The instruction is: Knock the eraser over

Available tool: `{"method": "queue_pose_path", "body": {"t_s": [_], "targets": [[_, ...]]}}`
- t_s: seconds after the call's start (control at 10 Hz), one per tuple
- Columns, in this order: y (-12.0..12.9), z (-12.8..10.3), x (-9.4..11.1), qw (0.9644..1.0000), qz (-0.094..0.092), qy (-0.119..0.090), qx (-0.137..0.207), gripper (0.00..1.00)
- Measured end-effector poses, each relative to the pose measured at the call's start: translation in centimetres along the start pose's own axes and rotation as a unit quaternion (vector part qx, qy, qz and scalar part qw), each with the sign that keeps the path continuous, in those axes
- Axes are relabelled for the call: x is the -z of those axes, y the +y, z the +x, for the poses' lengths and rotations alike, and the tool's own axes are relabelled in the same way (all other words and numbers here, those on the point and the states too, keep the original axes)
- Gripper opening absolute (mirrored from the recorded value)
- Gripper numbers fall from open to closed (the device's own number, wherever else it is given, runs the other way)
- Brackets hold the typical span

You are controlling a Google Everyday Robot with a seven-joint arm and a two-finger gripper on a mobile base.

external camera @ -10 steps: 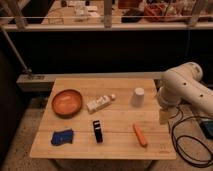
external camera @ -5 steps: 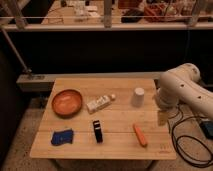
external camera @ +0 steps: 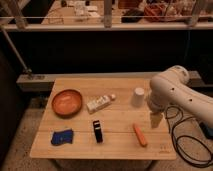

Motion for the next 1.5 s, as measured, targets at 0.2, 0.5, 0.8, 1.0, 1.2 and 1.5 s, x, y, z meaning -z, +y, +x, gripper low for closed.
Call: {"method": "queue_pose_path", "body": {"t_s": [0.2,0.5,0.8,1.0,1.2,1.5], "targets": [[0.3,-2.7,-0.4,0.9998,-0.001,-0.008,0.02,0.8],[0.8,-3.6,-0.5,0.9994,-0.001,-0.014,0.032,0.8],[1.3,-5.7,-0.5,0.9983,-0.002,-0.026,0.053,0.8],[1.5,-6.9,-0.5,0.9976,-0.003,-0.032,0.062,0.8],[1.8,-6.9,-0.4,0.997,-0.002,-0.035,0.069,0.8],[1.8,-8.9,-0.3,0.9953,-0.003,-0.044,0.086,0.8]]}}
